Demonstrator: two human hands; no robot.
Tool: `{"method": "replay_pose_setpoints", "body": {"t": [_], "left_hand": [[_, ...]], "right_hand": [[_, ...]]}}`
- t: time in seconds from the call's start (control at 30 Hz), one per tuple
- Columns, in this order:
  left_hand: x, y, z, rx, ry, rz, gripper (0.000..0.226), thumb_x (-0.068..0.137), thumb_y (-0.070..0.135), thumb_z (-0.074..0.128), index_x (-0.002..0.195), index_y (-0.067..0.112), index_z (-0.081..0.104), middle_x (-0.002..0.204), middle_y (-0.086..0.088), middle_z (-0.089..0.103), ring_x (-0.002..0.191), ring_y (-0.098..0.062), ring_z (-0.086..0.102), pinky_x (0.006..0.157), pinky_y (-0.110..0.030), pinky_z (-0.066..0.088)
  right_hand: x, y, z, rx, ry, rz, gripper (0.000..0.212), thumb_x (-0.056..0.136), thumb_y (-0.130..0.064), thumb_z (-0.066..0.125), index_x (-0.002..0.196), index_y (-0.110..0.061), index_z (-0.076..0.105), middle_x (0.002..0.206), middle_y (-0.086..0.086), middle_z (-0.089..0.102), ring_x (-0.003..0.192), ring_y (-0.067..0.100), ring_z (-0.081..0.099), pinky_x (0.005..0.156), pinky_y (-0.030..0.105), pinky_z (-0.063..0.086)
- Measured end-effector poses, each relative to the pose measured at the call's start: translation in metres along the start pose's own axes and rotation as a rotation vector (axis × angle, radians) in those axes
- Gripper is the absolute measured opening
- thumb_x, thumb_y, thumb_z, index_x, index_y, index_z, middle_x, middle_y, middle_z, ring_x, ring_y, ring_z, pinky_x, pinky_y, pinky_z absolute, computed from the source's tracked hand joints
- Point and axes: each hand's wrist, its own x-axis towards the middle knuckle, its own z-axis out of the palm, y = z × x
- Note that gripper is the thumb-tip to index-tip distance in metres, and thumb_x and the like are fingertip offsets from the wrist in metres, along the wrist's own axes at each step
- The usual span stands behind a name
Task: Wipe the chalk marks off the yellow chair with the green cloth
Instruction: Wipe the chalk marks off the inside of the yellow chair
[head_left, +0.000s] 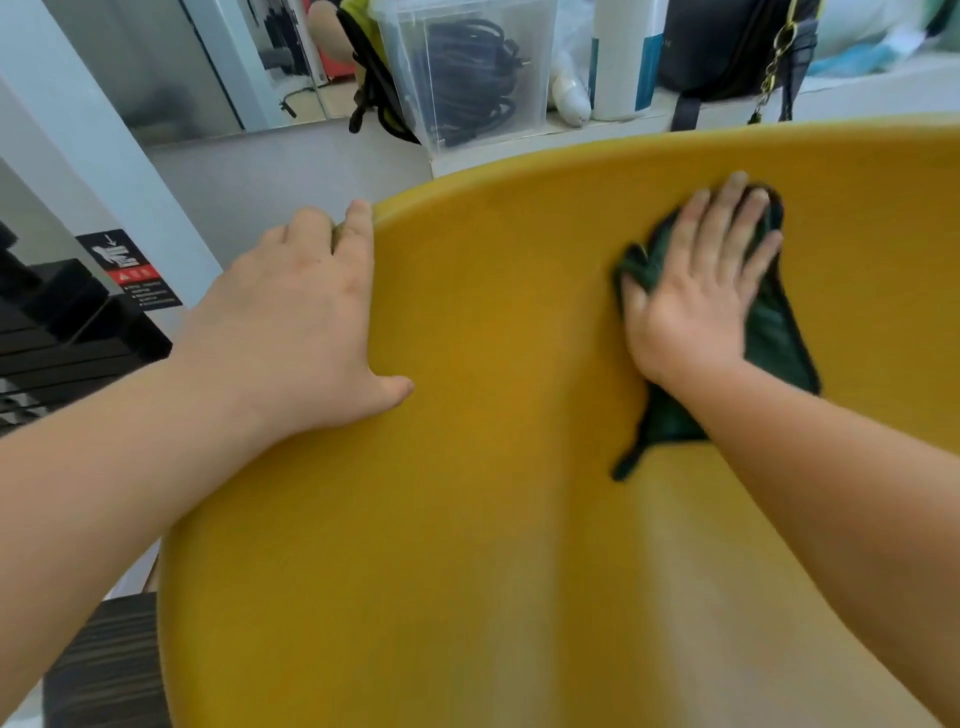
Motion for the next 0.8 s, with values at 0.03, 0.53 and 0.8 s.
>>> {"method": "replay_pose_setpoints", "body": {"t": [0.03,0.53,0.8], "left_hand": [[0.000,0.000,0.001,0.007,-0.003,-0.005,0.133,0.061,0.080,0.065,0.157,0.016,-0.003,0.132,-0.015,0.037,0.118,-0.034,0.046,0.096,-0.046,0.046],[-0.004,0.003,0.000,0.051,-0.010,-0.017,0.147,0.050,0.092,0.061,0.157,0.013,-0.002,0.130,-0.015,0.039,0.116,-0.034,0.047,0.096,-0.047,0.047],[-0.005,0.004,0.001,0.040,-0.006,-0.046,0.146,0.050,0.091,0.061,0.157,0.011,0.002,0.125,-0.015,0.043,0.112,-0.034,0.050,0.096,-0.046,0.047]], "right_hand": [[0.009,-0.034,-0.006,0.071,0.009,0.064,0.091,0.098,-0.054,0.037,0.159,-0.003,-0.008,0.166,0.025,-0.012,0.153,0.044,-0.011,0.122,0.063,-0.005],[-0.096,0.109,0.017,-0.300,-0.324,-0.547,0.085,0.096,-0.069,0.017,0.160,-0.014,0.025,0.169,0.008,0.010,0.157,0.026,0.001,0.125,0.053,0.002],[-0.033,-0.098,-0.003,0.177,-0.210,-0.268,0.089,0.098,-0.050,0.036,0.158,-0.014,-0.018,0.164,0.011,-0.030,0.148,0.035,-0.033,0.121,0.059,-0.016]]}}
